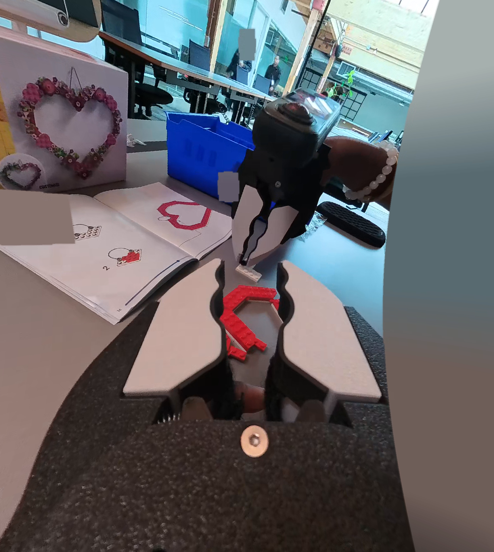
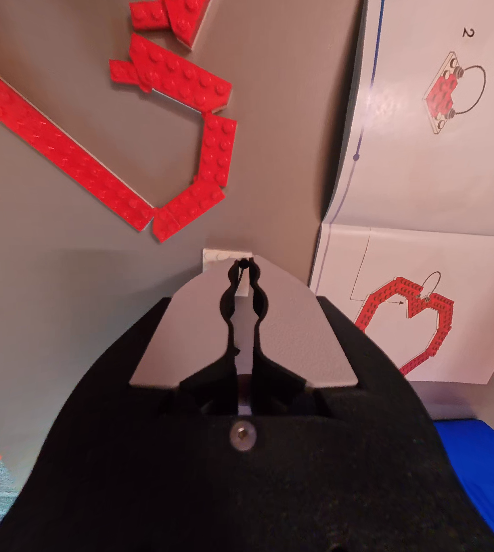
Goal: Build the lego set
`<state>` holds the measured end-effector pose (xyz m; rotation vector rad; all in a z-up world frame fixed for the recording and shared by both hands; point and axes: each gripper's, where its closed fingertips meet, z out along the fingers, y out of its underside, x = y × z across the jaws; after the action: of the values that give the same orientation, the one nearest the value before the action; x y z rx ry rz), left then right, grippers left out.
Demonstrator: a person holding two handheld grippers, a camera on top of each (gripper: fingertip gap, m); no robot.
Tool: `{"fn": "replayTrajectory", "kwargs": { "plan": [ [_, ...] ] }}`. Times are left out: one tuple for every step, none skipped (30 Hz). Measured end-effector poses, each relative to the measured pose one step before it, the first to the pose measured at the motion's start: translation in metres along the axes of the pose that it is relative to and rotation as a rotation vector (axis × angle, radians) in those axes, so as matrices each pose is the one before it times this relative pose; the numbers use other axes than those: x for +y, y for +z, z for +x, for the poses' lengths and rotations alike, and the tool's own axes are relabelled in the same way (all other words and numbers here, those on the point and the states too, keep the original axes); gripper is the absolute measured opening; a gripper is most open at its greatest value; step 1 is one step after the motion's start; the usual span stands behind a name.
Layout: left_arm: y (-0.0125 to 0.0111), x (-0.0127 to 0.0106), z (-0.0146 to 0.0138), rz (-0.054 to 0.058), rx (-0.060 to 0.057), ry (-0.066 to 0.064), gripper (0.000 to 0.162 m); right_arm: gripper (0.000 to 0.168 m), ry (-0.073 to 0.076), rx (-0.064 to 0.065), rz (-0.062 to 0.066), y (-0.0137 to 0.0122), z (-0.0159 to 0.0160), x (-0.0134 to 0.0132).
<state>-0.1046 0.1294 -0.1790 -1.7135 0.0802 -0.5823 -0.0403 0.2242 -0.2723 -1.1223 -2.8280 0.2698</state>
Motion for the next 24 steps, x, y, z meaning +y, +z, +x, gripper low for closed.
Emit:
{"fn": "replayTrajectory", "kwargs": {
  "plan": [
    [-0.00014,-0.00034,0.00006,0.0024,0.0010,-0.0017,0.032,0.006,-0.0020,-0.0018,-0.0028,0.00040,-0.00009,-0.00010],
    [-0.00009,-0.00028,0.00008,0.0022,0.0019,-0.0024,0.032,0.006,-0.0031,0.0015,-0.0066,0.00041,0.00035,0.00052],
    [-0.00003,-0.00003,0.00024,0.0011,0.0025,-0.0034,0.032,0.006,-0.0032,0.0020,-0.0056,0.00049,0.00036,0.00032],
    [0.00006,0.00020,0.00003,0.0001,0.0021,-0.0044,0.032,0.006,-0.0013,-0.0007,-0.0016,0.00037,0.00009,-0.00021],
    [0.00007,0.00020,-0.00003,-0.0008,0.0017,-0.0044,0.032,0.006,0.0004,-0.0033,0.0011,0.00048,-0.00030,-0.00064],
    [0.00014,0.00019,-0.00002,-0.0010,0.0010,-0.0029,0.032,0.006,0.0003,-0.0041,-0.0001,0.00049,-0.00039,-0.00047],
    [-0.00007,0.00003,-0.00003,-0.0004,0.0000,-0.0008,0.032,0.006,-0.0006,-0.0025,-0.0037,0.00060,-0.00027,0.00021],
    [0.00012,0.00003,-0.00005,-0.0002,-0.0005,0.0006,0.032,0.006,-0.0008,0.0015,-0.0084,0.00074,0.00018,0.00097],
    [-0.00002,0.00004,-0.00013,-0.0003,-0.0006,0.0007,0.032,0.006,-0.0006,0.0031,-0.0098,0.00082,0.00059,0.00125],
    [-0.00003,0.00017,-0.00008,-0.0006,-0.0003,0.0000,0.032,0.006,-0.0003,0.0002,-0.0045,0.00079,0.00018,0.00063],
    [0.00001,0.00012,-0.00008,-0.0006,0.0002,-0.0008,0.032,0.006,-0.0004,-0.0034,0.0053,0.00008,-0.00041,-0.00074],
    [0.00005,0.00006,0.00004,-0.0002,0.0008,-0.0014,0.032,0.006,0.0003,-0.0024,0.0048,0.00004,-0.00020,-0.00066],
    [-0.00007,0.00003,0.00007,0.0000,0.0011,-0.0018,0.032,0.006,0.0007,-0.0011,0.0011,0.00008,0.00023,-0.00012],
    [0.00002,0.00000,0.00006,0.0001,0.0014,-0.0018,0.032,0.006,0.0005,-0.0007,-0.0008,0.00006,0.00023,0.00006],
    [0.00006,0.00003,0.00017,0.0001,0.0015,-0.0018,0.032,0.006,0.0003,-0.0012,0.0000,0.00002,0.00025,-0.00012],
    [0.00004,-0.00004,0.00003,0.0004,0.0012,-0.0017,0.032,0.006,0.0003,-0.0006,-0.0001,0.00005,0.00012,-0.00033],
    [0.00005,0.00005,0.00008,-0.0001,0.0010,-0.0014,0.032,0.006,0.0005,-0.0007,-0.0009,0.00007,0.00009,-0.00006],
    [-0.00005,0.00009,0.00003,-0.0002,0.0007,-0.0010,0.032,0.006,0.0021,-0.0012,-0.0003,0.00000,-0.00015,-0.00010],
    [0.00004,0.00007,-0.00005,-0.0002,0.0004,-0.0009,0.032,0.006,0.0041,-0.0035,-0.0006,0.00006,-0.00039,0.00004],
    [0.00014,0.00014,0.00004,-0.0007,0.0005,-0.0012,0.032,0.006,0.0039,-0.0036,-0.0009,0.00007,-0.00038,-0.00007],
    [0.00000,0.00014,0.00004,-0.0008,0.0006,-0.0017,0.032,0.006,0.0017,-0.0025,-0.0017,0.00002,-0.00015,-0.00004],
    [0.00014,0.00025,0.00010,-0.0009,0.0012,-0.0014,0.032,0.006,0.0033,-0.0028,-0.0036,0.00011,0.00006,0.00004],
    [0.00013,0.00015,0.00005,-0.0008,0.0008,-0.0007,0.032,0.006,0.0040,-0.0041,-0.0047,0.00004,-0.00001,0.00005],
    [0.00005,0.00004,0.00002,-0.0005,0.0003,-0.0002,0.032,0.006,0.0026,-0.0045,-0.0054,0.00011,-0.00011,0.00000]
  ]
}}
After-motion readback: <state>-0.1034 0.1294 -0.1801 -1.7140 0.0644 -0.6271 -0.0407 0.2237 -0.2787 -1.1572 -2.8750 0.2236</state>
